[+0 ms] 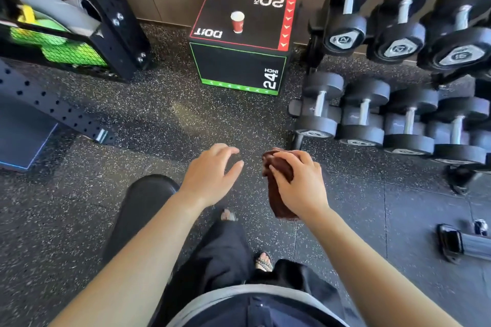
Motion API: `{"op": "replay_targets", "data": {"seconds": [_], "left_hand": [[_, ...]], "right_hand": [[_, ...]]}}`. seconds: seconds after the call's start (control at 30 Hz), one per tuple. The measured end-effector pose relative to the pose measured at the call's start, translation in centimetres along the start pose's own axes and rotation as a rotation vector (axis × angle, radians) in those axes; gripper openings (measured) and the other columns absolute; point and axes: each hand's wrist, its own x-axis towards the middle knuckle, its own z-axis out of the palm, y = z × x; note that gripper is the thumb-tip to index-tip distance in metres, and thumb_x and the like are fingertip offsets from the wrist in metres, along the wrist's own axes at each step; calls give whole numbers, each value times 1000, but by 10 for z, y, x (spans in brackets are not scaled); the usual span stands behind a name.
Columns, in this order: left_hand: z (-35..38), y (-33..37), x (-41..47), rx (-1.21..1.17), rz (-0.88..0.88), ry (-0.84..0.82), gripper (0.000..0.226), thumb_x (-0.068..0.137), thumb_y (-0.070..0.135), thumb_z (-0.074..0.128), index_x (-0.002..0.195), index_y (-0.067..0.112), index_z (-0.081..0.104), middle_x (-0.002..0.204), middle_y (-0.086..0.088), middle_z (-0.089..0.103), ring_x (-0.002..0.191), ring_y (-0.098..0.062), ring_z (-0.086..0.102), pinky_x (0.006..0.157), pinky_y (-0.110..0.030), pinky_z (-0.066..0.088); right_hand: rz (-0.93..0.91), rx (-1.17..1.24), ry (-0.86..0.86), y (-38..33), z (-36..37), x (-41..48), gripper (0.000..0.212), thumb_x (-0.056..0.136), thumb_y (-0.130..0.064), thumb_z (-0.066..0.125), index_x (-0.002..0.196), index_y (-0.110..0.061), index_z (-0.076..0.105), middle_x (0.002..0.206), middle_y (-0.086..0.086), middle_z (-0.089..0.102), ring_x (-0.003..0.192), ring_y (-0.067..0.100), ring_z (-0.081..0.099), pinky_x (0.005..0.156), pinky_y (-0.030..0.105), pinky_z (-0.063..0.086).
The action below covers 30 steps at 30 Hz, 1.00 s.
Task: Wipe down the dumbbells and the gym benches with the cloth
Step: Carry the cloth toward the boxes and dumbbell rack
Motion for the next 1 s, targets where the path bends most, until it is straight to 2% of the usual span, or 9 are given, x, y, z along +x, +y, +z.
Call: {"op": "replay_targets", "data": {"seconds": [0.2,0.57,1.0], "left_hand": [[-38,-38,107,27,5,28,45,94,48,33,130,25,46,138,4,45,124,-14,43,97,-37,37],[-147,-91,312,91,73,19,42,94,47,34,127,26,47,135,4,46,120,-17,47,96,-41,41],[-194,-86,530,111,161,-31,41,94,45,37,127,24,48,134,4,47,122,-18,45,97,-42,39]], "right_hand": [[-33,19,0,-35,14,114,29,89,-37,57,117,-35,57,125,-5,49,109,28,44,88,33,35],[15,37,87,-113,10,322,28,89,-38,57,117,-35,58,124,-4,51,110,30,45,92,36,38],[112,109,154,-104,-16,524,29,89,-38,56,118,-37,58,123,-5,50,110,28,44,92,33,35]]}}
